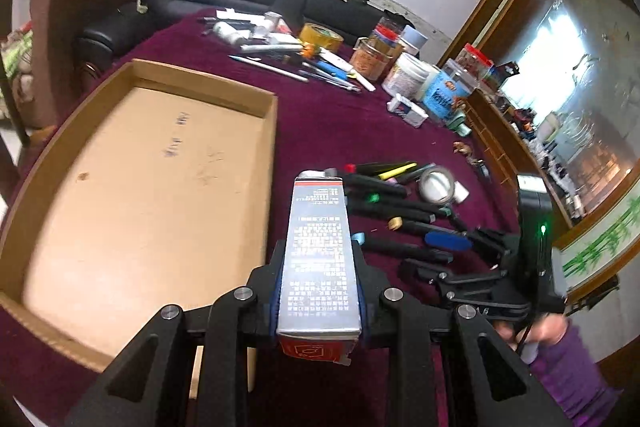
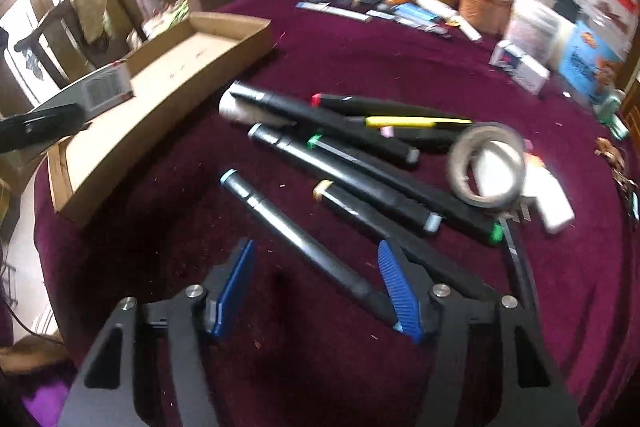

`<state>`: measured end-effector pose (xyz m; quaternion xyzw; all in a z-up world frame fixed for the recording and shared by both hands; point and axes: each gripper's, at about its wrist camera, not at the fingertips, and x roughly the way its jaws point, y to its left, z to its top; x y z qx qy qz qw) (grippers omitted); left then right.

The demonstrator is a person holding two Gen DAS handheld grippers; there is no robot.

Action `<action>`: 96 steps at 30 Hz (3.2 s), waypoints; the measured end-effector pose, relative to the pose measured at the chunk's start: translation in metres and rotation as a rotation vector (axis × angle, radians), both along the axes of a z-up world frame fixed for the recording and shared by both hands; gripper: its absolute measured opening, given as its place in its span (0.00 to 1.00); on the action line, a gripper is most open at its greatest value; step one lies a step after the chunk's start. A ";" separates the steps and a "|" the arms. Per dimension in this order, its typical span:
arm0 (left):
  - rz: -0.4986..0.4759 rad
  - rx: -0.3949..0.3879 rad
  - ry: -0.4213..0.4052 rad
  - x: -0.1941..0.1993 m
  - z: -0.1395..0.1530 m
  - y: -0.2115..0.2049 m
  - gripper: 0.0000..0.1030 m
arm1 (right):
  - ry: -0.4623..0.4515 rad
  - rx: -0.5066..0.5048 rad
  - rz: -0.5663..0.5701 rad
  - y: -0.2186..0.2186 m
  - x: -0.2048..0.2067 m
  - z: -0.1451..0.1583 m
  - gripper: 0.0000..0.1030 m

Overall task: Organize rigid objects
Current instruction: 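Grasp the red-labelled white box with the left tool while the right tool grasps a teal-capped black marker, then carry the box and marker into the cardboard tray and open both tools, then grasp a black Touch marker with the left tool while the right tool grasps a yellow-capped black marker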

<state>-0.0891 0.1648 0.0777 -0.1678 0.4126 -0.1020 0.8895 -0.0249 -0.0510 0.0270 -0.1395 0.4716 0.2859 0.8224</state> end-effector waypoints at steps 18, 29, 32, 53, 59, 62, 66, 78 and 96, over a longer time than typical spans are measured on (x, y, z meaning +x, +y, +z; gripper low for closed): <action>0.064 0.024 -0.075 -0.016 0.008 0.042 0.27 | 0.121 0.209 -0.077 0.004 -0.015 0.025 0.14; 0.111 0.058 0.032 0.087 -0.006 0.076 0.27 | 0.321 0.501 -0.138 0.099 0.041 0.060 0.14; 0.138 0.066 0.062 0.109 -0.019 0.083 0.27 | 0.332 0.473 -0.185 0.130 0.061 0.052 0.14; 0.206 -0.162 0.060 0.105 -0.015 0.123 0.60 | 0.124 0.323 -0.259 0.138 0.083 0.066 0.34; 0.128 -0.157 -0.072 0.053 0.030 0.077 0.82 | -0.344 0.398 -0.302 0.041 0.014 0.122 1.00; 0.027 -0.151 -0.071 0.043 0.032 0.035 0.87 | -0.274 0.293 -0.468 -0.024 0.018 0.096 1.00; -0.118 -0.090 -0.003 0.047 0.009 -0.033 0.87 | -0.251 0.305 -0.604 -0.093 0.018 0.061 1.00; -0.168 0.210 0.056 0.116 -0.035 -0.119 0.86 | -0.262 0.404 -0.748 -0.166 0.015 0.021 1.00; -0.463 0.230 0.160 0.059 -0.059 -0.169 0.58 | -0.130 0.530 -0.733 -0.173 0.015 0.011 1.00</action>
